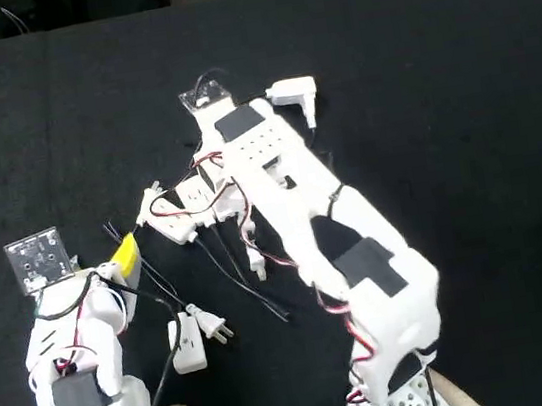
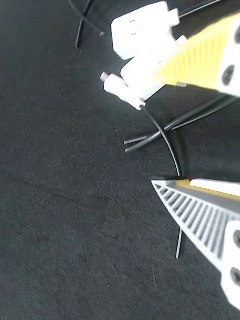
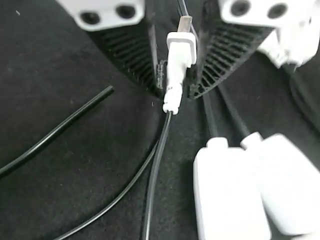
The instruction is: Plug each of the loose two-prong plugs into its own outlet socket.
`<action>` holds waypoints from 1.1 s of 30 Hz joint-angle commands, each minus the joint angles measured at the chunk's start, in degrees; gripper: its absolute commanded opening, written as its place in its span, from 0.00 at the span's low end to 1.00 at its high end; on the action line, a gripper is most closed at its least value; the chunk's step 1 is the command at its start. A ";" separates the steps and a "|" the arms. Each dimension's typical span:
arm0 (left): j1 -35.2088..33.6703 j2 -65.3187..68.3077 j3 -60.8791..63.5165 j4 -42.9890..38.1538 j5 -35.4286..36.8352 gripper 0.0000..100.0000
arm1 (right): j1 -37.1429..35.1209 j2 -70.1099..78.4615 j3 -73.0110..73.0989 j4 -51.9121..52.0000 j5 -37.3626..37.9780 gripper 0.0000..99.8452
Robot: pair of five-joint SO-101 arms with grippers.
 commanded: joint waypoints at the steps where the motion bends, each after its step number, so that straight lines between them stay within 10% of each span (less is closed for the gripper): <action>1: 0.92 -0.26 0.13 -2.90 -0.44 0.30 | -1.23 -9.36 0.66 1.14 1.41 0.01; 15: 0.75 -0.26 0.48 -3.69 -0.26 0.30 | -0.18 -40.31 31.60 -16.35 4.92 0.01; 33: 0.66 -0.26 1.36 -3.87 -0.35 0.30 | 17.67 -24.13 38.11 -17.49 22.68 0.01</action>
